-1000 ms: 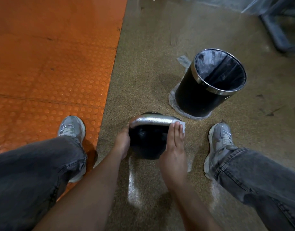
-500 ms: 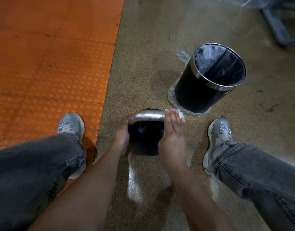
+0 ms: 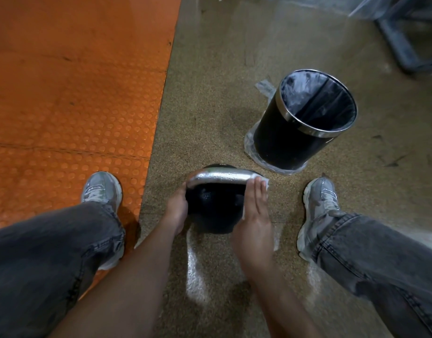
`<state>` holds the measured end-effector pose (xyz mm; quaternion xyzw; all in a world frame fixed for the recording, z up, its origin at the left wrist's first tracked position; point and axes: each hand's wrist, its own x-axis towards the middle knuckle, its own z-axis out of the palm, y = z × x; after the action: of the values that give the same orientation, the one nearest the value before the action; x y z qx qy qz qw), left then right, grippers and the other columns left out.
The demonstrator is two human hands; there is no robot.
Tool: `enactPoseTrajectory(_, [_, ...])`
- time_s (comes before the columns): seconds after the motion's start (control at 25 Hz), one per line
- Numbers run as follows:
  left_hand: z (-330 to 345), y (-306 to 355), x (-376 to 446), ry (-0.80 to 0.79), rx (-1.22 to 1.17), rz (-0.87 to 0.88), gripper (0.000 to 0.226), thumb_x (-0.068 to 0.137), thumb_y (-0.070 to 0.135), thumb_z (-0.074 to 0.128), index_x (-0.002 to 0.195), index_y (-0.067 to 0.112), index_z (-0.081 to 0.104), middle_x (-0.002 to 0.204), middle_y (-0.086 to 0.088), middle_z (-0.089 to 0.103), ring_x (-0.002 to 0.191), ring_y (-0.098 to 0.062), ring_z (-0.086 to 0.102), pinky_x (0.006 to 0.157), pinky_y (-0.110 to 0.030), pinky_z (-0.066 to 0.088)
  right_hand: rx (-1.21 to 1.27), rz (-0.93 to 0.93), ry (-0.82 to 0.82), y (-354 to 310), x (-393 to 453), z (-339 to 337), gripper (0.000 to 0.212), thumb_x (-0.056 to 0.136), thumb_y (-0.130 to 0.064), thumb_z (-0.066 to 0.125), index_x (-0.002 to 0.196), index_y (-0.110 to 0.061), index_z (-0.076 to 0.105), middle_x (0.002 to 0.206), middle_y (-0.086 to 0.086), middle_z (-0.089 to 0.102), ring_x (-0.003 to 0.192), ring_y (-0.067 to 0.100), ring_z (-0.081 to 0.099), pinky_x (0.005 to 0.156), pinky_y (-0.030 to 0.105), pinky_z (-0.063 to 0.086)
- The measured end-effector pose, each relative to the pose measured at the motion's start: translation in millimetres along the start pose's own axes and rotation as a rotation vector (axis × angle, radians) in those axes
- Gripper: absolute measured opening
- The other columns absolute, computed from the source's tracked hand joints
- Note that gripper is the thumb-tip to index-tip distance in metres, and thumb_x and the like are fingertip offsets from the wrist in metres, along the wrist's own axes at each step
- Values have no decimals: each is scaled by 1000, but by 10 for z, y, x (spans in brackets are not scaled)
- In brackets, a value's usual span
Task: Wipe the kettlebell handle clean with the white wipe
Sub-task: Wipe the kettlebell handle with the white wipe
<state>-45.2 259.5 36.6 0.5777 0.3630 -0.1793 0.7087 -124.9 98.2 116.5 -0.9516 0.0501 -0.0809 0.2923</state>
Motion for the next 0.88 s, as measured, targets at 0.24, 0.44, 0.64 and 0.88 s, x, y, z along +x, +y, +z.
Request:
enactPoseTrajectory(0.24, [5, -1, 7, -7, -20, -2, 36, 99, 42, 48, 106, 16, 71, 114, -12, 71, 104, -25, 65, 89, -38, 52, 70, 12, -24, -115, -123, 188, 96, 82, 22, 40, 163, -17, 7, 170, -8, 1, 158, 6, -8, 114, 43, 47])
enactPoseTrajectory(0.44, [19, 6, -26, 36, 2, -7, 41, 102, 41, 45, 109, 8, 68, 108, -11, 69, 93, -22, 61, 75, -33, 50, 433, 423, 128, -400, -98, 52, 72, 97, 10, 42, 160, -24, 33, 162, -3, 40, 150, 16, 38, 117, 34, 43])
enactPoseTrajectory(0.64, [29, 5, -29, 59, 12, 0, 36, 102, 40, 44, 95, 14, 68, 94, -7, 69, 82, -18, 61, 64, -27, 47, 1172, 1255, 476, -686, 319, -278, 30, 106, -2, 39, 118, -18, 60, 115, 12, 68, 88, 20, 66, 60, 24, 45])
enactPoseTrajectory(0.88, [-6, 17, -21, 53, 27, -33, 50, 94, 51, 50, 114, 10, 70, 110, -11, 71, 103, -28, 65, 97, -45, 51, 991, 1123, 373, -736, 576, -158, 22, 109, -21, 49, 123, -9, 60, 135, 27, 60, 123, 37, 62, 103, 44, 51])
